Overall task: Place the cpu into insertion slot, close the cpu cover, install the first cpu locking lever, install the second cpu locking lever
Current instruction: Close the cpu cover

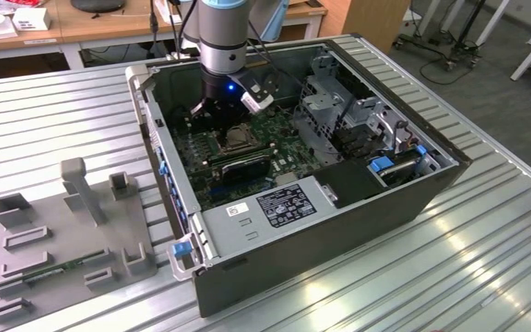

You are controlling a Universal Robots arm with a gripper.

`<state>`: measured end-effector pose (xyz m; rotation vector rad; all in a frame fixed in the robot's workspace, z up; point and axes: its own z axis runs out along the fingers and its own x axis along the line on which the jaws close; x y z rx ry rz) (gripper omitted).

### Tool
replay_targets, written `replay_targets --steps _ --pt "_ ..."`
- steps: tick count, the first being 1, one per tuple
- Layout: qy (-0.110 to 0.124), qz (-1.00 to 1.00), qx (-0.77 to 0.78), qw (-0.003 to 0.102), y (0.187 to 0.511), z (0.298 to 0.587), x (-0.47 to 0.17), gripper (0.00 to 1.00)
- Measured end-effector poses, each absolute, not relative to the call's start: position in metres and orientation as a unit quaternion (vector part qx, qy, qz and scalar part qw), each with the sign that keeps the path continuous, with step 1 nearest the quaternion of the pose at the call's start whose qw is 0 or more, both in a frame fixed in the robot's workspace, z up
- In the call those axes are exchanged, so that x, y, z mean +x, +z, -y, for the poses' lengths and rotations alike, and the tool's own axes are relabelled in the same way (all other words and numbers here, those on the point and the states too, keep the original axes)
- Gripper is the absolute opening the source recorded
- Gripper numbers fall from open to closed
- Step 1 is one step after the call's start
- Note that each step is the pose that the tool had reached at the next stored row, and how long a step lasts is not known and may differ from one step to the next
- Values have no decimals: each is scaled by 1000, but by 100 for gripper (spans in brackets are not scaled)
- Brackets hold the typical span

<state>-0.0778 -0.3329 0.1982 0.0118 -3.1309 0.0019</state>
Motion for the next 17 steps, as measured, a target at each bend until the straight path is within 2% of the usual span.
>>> replay_targets --steps 17 --pt "1 1000 4 5 197 333 -78 11"
